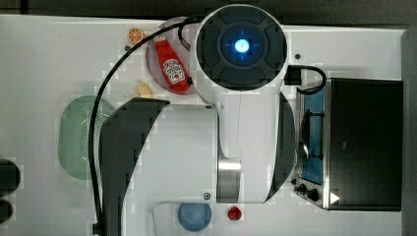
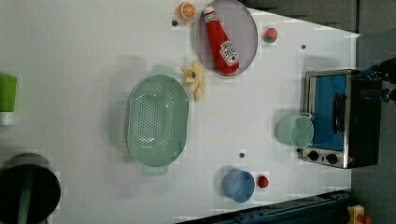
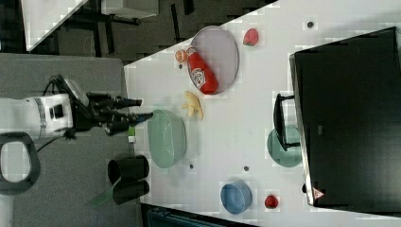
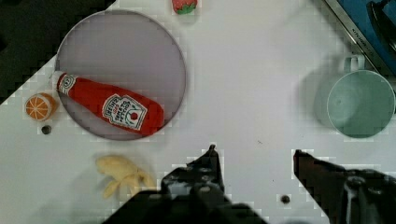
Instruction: Drag strainer left to right.
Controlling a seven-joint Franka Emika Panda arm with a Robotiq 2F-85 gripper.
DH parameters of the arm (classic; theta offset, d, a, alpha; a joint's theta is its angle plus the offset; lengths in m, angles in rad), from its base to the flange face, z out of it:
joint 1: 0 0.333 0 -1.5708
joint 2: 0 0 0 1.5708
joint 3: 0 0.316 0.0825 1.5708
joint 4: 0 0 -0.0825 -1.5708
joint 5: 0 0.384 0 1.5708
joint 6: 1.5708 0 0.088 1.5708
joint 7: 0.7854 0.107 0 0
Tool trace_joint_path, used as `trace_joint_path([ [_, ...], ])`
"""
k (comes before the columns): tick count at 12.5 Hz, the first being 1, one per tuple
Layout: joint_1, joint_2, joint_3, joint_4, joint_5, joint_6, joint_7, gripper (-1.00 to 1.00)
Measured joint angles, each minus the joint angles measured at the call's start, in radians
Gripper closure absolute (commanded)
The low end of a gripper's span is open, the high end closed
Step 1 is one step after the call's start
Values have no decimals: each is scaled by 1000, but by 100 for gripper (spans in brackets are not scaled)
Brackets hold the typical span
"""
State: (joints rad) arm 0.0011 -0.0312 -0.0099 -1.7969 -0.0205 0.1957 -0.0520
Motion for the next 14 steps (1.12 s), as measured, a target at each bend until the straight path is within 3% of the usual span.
trace_joint_path([
  [3,15,-283,-37,-217,0,-228,63,-99],
  [7,5,-481,-30,-152,2,-205,74,-100],
  [10,6,-421,73,-149,15,-117,145,-100],
  [14,31,-159,321,-221,7,32,461,-100],
])
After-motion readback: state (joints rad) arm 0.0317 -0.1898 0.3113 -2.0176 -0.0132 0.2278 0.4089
